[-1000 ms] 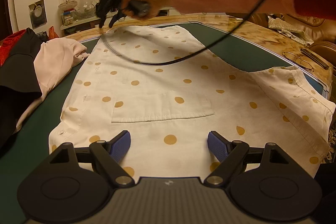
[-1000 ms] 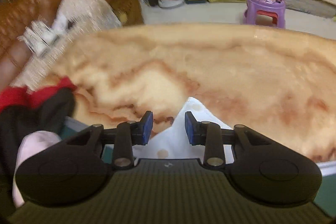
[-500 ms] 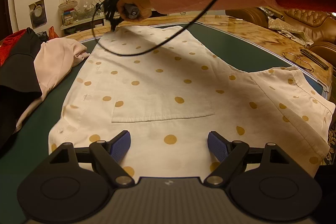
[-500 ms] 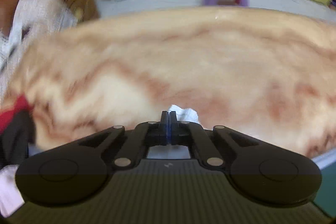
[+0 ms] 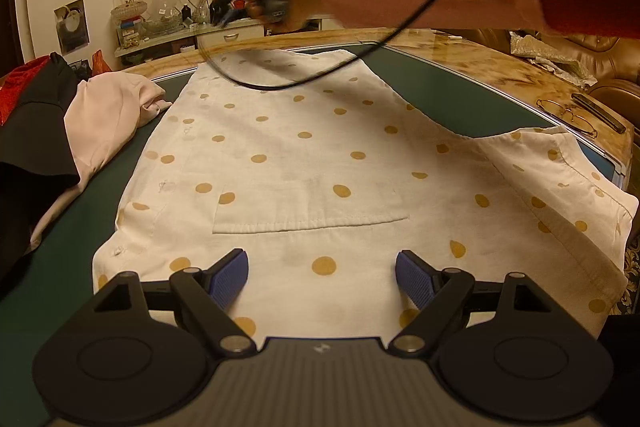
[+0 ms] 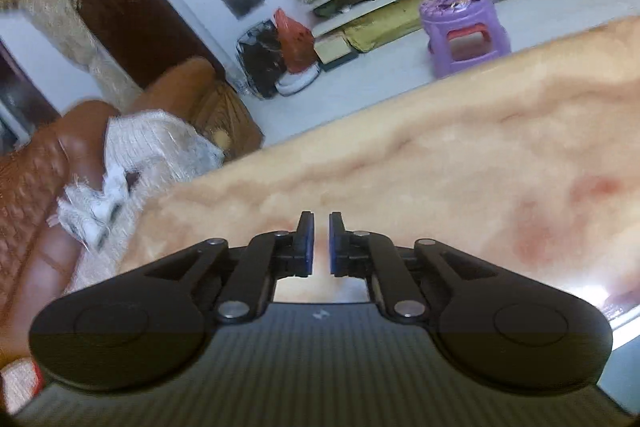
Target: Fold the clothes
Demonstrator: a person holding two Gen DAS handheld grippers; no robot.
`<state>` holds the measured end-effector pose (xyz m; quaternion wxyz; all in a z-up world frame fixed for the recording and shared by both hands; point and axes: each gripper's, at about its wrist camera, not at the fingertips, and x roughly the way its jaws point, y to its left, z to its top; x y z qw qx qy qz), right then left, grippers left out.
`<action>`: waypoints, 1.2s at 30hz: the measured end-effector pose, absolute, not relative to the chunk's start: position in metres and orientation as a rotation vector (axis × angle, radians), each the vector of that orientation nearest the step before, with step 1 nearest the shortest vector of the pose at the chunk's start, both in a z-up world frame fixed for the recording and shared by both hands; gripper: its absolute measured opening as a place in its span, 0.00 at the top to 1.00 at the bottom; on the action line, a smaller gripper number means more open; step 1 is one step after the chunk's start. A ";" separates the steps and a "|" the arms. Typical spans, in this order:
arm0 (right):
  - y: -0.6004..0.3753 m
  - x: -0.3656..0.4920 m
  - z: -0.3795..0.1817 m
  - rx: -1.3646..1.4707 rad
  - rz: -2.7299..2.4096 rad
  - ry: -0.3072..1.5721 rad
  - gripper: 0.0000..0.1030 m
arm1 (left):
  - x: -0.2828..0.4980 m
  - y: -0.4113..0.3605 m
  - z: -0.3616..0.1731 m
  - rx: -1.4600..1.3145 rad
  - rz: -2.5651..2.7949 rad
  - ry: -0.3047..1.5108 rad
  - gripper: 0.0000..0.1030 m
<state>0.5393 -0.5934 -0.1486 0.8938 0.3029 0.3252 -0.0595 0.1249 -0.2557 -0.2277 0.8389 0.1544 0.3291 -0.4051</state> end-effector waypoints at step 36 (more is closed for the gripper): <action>-0.651 0.338 -0.167 0.192 -0.125 0.941 0.85 | 0.127 -0.258 -0.228 0.341 -0.845 0.704 0.14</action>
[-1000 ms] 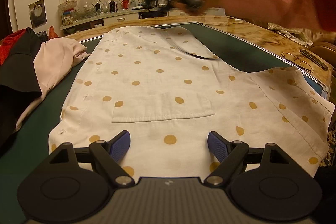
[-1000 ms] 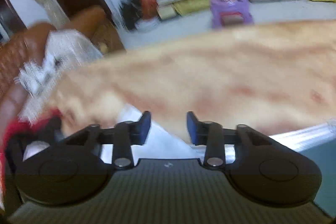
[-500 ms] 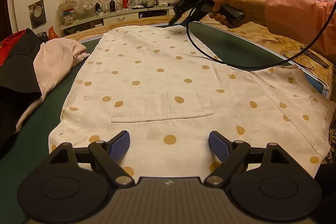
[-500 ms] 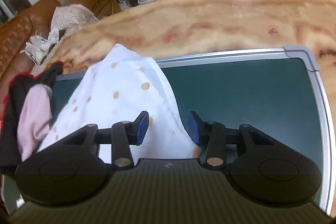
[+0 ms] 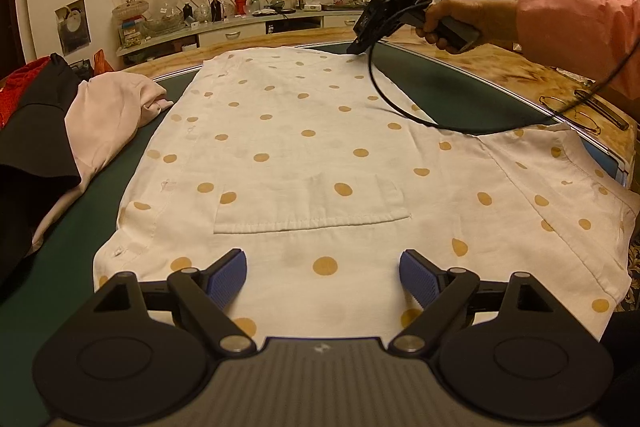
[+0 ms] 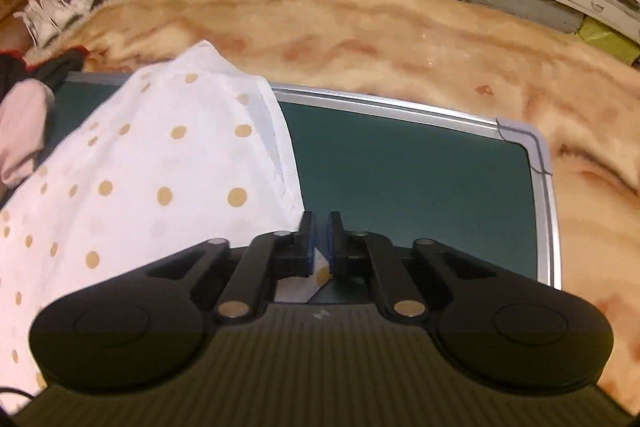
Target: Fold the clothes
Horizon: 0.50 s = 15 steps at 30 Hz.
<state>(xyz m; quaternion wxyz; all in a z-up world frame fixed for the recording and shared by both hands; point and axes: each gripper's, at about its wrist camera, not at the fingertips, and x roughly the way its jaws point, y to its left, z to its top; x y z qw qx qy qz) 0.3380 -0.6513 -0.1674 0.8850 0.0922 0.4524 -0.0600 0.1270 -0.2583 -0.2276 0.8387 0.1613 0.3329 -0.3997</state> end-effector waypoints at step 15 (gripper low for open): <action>-0.540 0.304 -0.165 0.061 0.139 0.955 0.75 | 0.128 -0.244 -0.221 0.333 -0.737 0.769 0.14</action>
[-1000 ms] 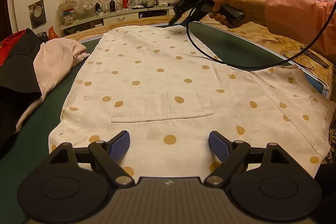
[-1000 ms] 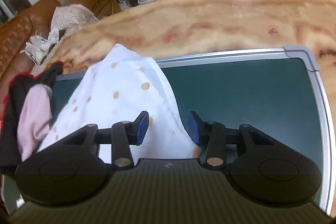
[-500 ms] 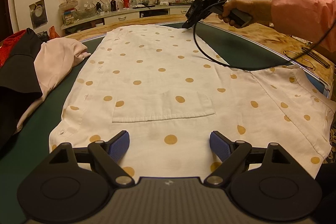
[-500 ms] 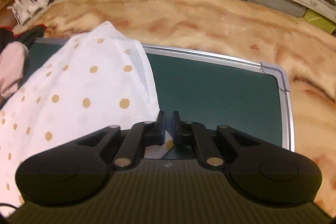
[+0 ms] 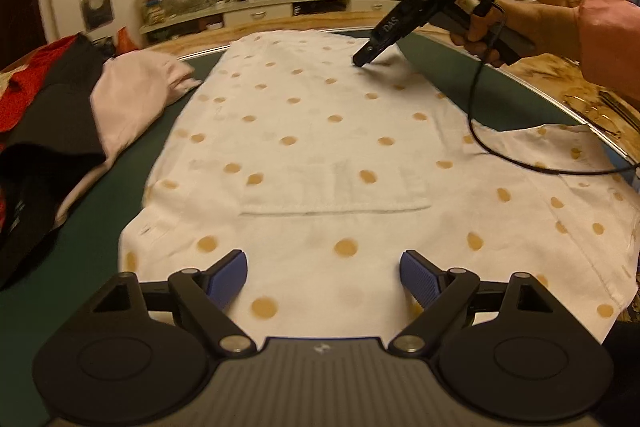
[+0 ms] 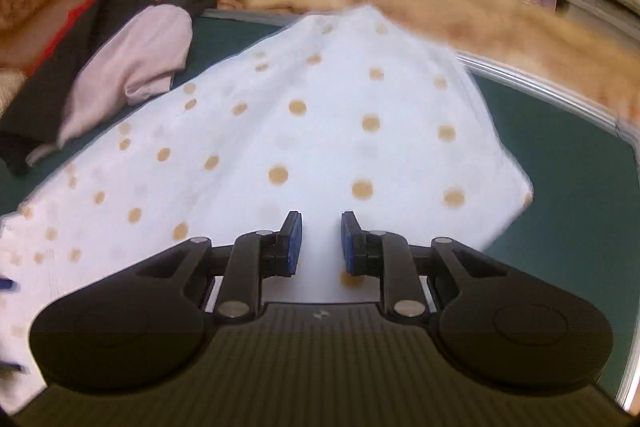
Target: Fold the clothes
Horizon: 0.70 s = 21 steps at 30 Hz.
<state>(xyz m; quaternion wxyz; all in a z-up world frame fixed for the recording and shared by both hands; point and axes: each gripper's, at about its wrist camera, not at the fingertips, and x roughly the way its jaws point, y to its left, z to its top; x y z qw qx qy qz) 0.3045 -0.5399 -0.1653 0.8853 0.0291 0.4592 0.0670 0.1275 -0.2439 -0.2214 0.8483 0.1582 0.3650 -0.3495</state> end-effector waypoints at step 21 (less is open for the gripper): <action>-0.516 0.341 -0.156 -0.053 0.217 0.890 0.74 | 0.364 -0.394 -0.199 0.371 -0.772 0.759 0.30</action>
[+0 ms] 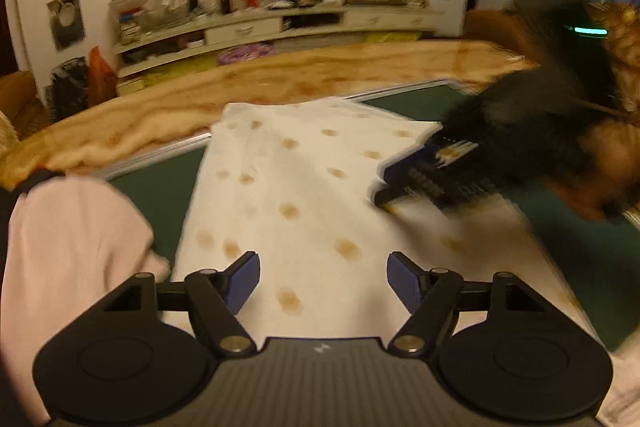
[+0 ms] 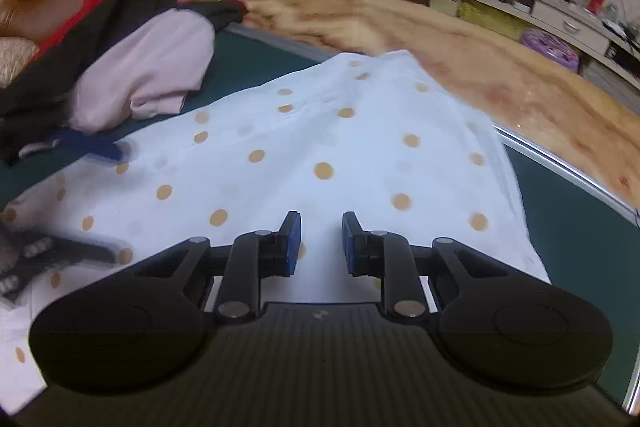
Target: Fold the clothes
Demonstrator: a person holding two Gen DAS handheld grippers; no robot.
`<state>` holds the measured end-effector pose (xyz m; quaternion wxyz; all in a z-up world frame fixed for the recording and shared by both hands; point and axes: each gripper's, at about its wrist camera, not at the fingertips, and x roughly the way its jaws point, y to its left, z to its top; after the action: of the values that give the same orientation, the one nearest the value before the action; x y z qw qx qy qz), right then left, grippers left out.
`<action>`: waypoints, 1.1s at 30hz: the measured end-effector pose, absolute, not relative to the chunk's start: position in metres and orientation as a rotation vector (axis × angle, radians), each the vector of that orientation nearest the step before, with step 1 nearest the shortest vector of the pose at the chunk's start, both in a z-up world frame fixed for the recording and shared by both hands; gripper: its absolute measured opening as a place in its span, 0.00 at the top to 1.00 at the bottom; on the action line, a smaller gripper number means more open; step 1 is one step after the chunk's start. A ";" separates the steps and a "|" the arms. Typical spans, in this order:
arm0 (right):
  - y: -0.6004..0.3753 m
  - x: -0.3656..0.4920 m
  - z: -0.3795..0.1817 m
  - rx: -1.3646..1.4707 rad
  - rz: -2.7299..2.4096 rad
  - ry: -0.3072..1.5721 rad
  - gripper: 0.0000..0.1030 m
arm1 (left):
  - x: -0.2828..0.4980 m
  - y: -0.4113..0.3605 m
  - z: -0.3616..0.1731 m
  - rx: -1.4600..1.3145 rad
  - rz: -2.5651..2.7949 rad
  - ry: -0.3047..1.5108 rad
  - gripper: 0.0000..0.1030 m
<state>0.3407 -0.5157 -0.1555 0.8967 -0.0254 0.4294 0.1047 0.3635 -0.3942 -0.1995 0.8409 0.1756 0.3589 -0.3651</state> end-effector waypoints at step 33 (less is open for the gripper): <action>-0.552 0.376 -0.162 0.063 0.128 0.872 0.46 | 0.426 -0.368 -0.210 0.348 -0.703 0.921 0.19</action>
<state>0.3756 -0.5517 -0.1615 0.9039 0.0305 0.4221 0.0618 0.4259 -0.3675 -0.2095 0.8226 0.1634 0.4327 -0.3306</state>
